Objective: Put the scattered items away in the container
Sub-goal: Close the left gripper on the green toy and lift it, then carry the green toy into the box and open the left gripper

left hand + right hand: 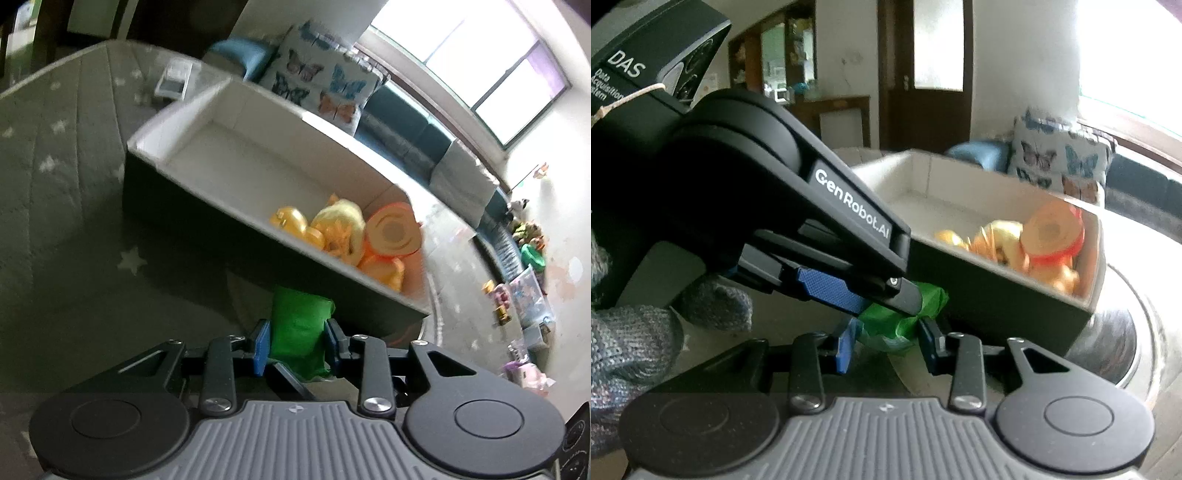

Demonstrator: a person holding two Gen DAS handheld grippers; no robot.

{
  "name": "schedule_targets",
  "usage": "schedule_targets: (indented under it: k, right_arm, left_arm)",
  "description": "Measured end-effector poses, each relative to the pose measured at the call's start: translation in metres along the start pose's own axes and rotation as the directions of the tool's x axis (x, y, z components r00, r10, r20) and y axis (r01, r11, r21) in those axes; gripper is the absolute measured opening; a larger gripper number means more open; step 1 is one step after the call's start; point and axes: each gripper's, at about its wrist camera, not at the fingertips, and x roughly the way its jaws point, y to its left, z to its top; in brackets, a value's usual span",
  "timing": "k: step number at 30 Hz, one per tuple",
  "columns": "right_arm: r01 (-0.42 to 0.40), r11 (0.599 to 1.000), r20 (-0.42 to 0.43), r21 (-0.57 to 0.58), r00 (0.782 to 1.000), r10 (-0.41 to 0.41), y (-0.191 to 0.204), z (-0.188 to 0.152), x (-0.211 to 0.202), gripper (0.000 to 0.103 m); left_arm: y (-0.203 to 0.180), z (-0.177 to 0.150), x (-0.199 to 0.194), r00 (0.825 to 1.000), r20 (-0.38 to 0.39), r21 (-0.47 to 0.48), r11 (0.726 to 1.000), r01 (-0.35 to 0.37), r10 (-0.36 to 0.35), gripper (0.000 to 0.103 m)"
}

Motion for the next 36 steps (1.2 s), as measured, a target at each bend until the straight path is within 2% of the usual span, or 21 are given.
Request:
schedule_targets:
  k: [5, 10, 15, 21, 36]
  right_arm:
    - [0.013, 0.999, 0.077, -0.038, 0.997, -0.010, 0.003, 0.021, -0.013, 0.036]
    - [0.023, 0.998, 0.102, -0.061, 0.995, -0.017, -0.006, 0.043, -0.003, 0.036]
    - [0.036, 0.997, 0.099, -0.068, 0.995, -0.029, -0.017, 0.058, 0.017, 0.036]
    - [0.032, 0.998, 0.088, -0.055, 0.996, -0.027, -0.028, 0.067, 0.035, 0.036]
    - [0.018, 0.999, 0.029, -0.033, 0.999, -0.017, -0.038, 0.063, 0.065, 0.035]
  left_arm:
    - [-0.009, 0.016, -0.022, 0.997, 0.077, 0.013, 1.000, 0.024, -0.025, 0.033]
    - [-0.013, 0.041, -0.019, 0.993, 0.110, 0.003, 0.999, 0.033, -0.034, 0.032]
    - [-0.012, 0.066, -0.003, 0.994, 0.105, -0.009, 0.999, 0.038, -0.037, 0.030]
    - [-0.010, 0.082, 0.016, 0.995, 0.098, -0.016, 0.999, 0.032, -0.030, 0.028]
    - [0.008, 0.092, 0.054, 0.999, 0.032, -0.082, 0.997, 0.009, -0.007, 0.029]
